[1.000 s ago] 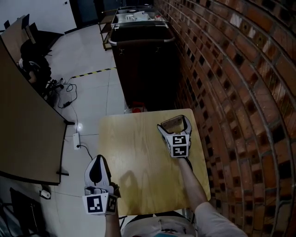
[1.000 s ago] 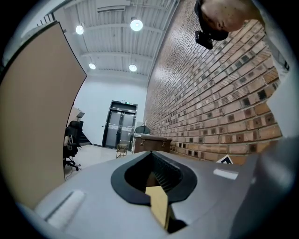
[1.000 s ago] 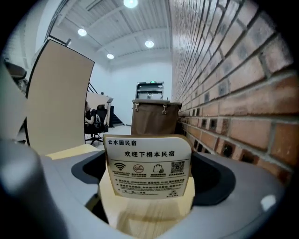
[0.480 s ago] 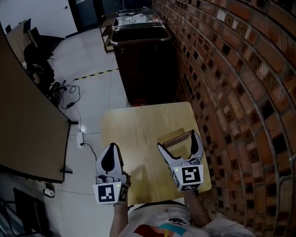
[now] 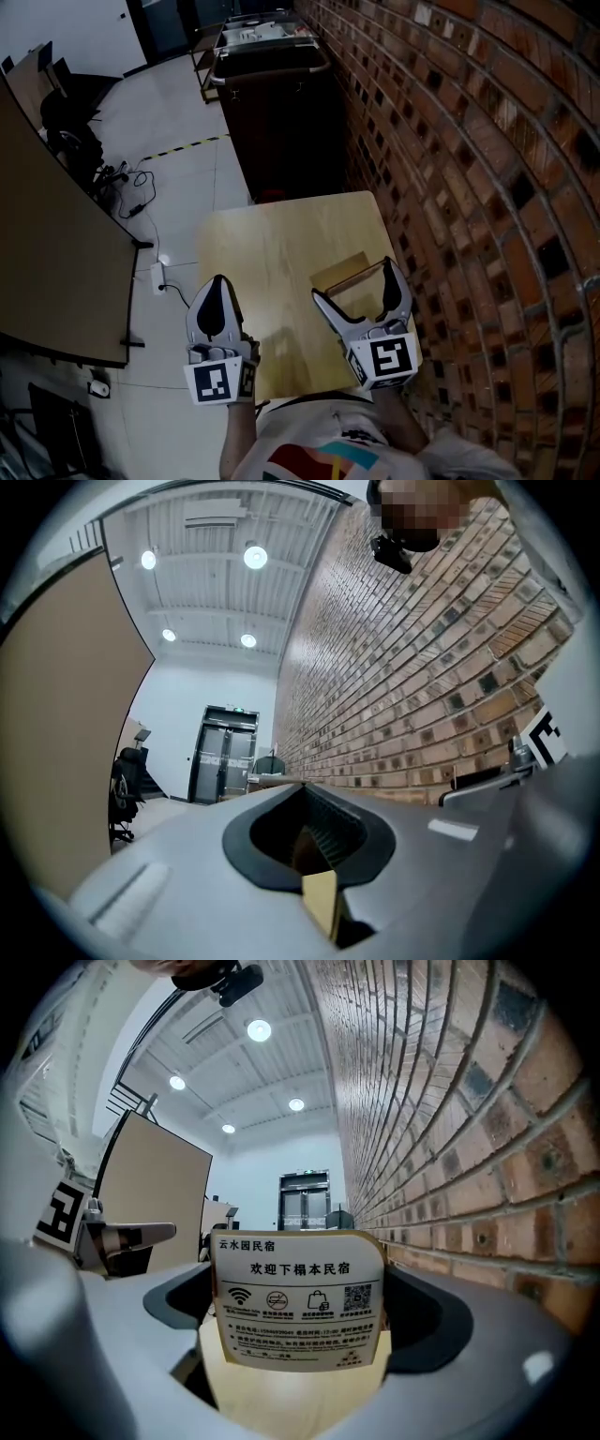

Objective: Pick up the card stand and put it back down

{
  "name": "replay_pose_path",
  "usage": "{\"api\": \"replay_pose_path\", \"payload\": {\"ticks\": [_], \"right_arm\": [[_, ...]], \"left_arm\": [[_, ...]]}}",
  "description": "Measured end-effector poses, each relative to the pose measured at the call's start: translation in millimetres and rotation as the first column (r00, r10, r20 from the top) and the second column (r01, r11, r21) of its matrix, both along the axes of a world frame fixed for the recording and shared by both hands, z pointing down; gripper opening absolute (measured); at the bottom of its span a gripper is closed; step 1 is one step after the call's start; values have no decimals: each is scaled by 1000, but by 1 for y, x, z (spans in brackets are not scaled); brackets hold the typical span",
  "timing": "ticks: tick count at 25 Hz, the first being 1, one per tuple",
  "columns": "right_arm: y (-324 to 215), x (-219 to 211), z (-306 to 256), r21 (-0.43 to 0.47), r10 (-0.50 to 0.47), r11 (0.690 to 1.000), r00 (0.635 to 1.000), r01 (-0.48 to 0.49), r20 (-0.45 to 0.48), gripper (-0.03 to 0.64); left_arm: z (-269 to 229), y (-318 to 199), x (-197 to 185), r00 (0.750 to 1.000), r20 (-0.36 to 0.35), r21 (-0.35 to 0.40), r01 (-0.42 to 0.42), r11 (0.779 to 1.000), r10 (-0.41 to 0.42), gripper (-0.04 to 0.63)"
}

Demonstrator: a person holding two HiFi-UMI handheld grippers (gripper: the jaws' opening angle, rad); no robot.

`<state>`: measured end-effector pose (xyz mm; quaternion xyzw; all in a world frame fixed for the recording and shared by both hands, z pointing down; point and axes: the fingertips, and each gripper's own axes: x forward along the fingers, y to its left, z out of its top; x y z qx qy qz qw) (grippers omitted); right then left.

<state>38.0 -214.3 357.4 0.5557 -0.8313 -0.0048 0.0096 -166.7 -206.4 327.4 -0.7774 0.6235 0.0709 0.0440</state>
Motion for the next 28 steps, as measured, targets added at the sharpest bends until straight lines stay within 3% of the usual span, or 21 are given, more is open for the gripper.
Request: {"api": "replay_pose_path", "payload": {"ticks": [5,10,14,28], "right_arm": [[5,2,-2,5,-1,1000,1000,1,11,554],[10,4,-7,14,0,1000,1000,0,20,554],[13,4,-9,19,0,1000,1000,-1,23,555],[17,5,-4,9,18,1000,1000,-18,19,554]], "left_arm": [[-1,3,6,1000,-8,8,-10,1000,10,5],[-1,2,13,999,31,-4,-19,1000,19,5],[-8,5,18,999,19,33,-43,999,42,5],[-2,7,11,999,2,11,-32,999,32,5]]}}
